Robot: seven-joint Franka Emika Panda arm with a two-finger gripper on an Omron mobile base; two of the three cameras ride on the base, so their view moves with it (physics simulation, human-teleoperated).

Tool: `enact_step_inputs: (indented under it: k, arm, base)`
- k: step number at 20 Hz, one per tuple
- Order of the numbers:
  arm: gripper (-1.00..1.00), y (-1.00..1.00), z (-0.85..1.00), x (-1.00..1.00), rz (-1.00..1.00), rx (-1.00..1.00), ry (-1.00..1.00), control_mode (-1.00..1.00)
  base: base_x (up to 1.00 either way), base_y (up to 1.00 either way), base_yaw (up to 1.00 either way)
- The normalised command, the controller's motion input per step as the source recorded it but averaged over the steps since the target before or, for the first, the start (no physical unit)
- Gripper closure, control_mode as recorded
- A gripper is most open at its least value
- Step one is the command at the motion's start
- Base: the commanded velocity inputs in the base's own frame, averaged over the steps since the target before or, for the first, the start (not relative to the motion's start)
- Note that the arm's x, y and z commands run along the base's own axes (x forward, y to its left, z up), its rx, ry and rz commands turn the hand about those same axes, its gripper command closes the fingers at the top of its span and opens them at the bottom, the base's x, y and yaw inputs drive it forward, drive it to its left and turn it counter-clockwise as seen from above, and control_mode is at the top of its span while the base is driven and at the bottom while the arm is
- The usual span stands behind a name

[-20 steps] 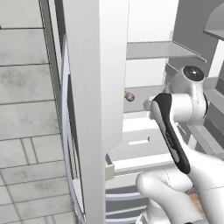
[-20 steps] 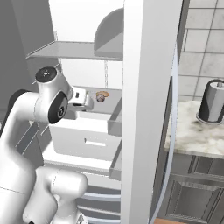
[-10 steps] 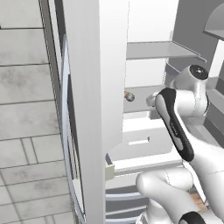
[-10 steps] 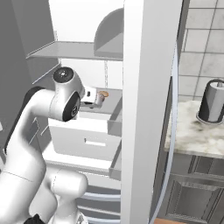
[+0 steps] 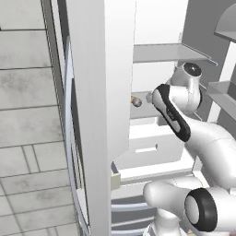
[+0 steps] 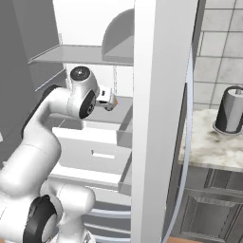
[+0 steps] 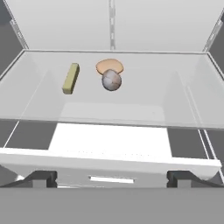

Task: Pick the egg and butter from the fridge and place them by the bowl for mixing.

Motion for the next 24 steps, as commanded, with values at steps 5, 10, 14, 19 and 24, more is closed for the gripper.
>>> enact_step_inputs:
  k: [5, 10, 14, 19, 24]
  arm:
    - [-1.0, 0.12, -0.2, 0.6, 0.0, 0.0, 0.0, -1.0]
    - [-1.0, 0.28, -0.4, 0.38, 0.01, 0.0, 0.0, -1.0]
    - [-1.0, 0.16, -0.27, 0.22, 0.0, -0.01, 0.0, -1.0]
    - [-1.0, 0.0, -0.12, 0.0, 0.0, 0.0, 0.0, -1.0]
    - [-1.0, 0.0, -0.01, 0.16, 0.0, 0.0, 0.0, -1.0]
  base:
    - [0.0, 0.0, 0.0]
    - [0.0, 0.0, 0.0]
    - [0.0, 0.0, 0.0]
    - [0.0, 0.0, 0.0]
    - [0.0, 0.0, 0.0]
